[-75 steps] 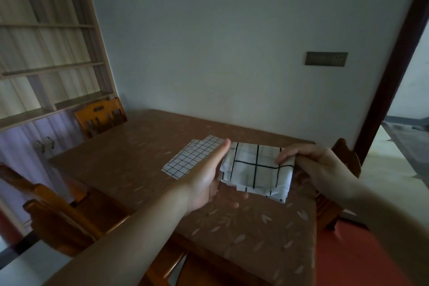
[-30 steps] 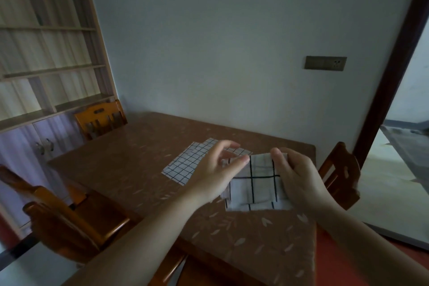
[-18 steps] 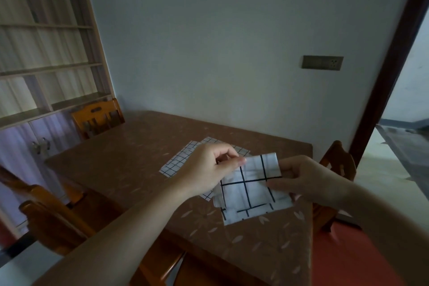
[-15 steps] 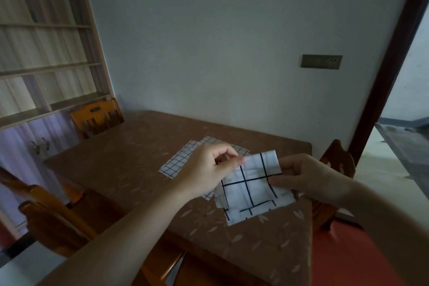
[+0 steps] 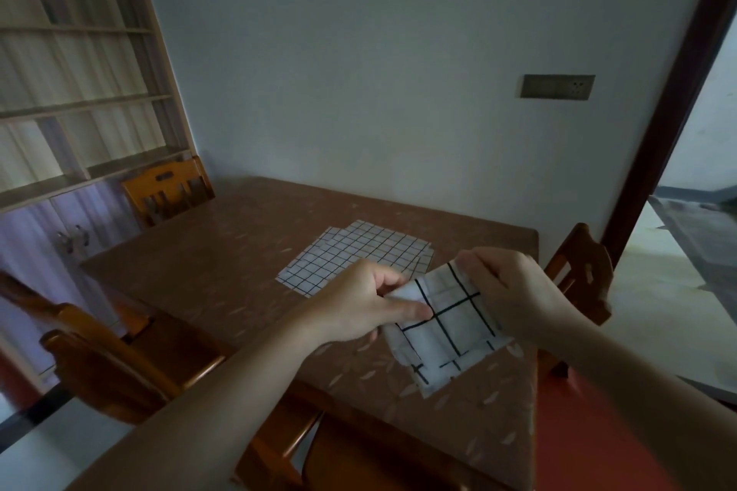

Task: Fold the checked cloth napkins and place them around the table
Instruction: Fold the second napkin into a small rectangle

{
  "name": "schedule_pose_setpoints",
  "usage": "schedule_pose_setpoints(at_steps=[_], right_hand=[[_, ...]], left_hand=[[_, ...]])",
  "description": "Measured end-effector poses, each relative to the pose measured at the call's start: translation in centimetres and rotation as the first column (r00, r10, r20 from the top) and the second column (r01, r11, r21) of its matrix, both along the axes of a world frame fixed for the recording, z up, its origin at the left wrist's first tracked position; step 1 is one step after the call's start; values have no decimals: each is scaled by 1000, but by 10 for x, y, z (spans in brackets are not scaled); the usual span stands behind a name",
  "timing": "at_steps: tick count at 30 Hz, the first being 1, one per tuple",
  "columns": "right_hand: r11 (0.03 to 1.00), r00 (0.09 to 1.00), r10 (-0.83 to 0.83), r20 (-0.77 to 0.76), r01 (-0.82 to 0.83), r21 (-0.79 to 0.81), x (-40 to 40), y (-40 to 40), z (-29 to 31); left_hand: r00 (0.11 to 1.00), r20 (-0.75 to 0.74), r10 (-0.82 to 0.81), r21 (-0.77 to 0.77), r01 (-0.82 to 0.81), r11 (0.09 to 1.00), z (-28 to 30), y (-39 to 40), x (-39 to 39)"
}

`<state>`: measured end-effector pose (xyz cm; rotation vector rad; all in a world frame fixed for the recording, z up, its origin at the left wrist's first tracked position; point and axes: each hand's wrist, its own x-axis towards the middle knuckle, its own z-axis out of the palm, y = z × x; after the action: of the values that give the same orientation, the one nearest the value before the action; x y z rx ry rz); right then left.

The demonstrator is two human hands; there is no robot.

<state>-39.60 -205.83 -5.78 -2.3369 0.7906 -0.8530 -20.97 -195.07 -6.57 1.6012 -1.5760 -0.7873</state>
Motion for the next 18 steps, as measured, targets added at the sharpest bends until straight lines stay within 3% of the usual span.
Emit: schedule_pose_setpoints(at_steps=[3,7,8,10,12,15,16,18], right_hand=[[999,1000,2,0,-2,37,-2,-5,-12],[959,997,-61,39,47,279,-9,-6,-45],[902,994,-67,86,24,430,-11,-6,-56],[637,989,-44,144,-83,766,-14,-3,-83],[407,987,-18,160,-139,903,-11,5,-116],[148,976,-127,177,-158,976,4,25,-161],[133,979,-147,139,-120,984,9,31,-174],[242,988,-153,-11,48,969,15,39,-198]], left_hand=[[999,-32,-16,87,19,996,-9,2,-1],[982,-187,17,175,16,984,-46,6,-5],[982,-175,69,184,-36,982,-59,6,-5],[964,-176,199,180,-167,969,-86,7,-3],[919,-258,298,181,-257,949,-115,6,2],[885,-294,360,222,-303,927,-152,7,3],[880,-297,369,233,-308,922,-163,8,2],[877,-283,389,265,-318,910,-181,10,2]])
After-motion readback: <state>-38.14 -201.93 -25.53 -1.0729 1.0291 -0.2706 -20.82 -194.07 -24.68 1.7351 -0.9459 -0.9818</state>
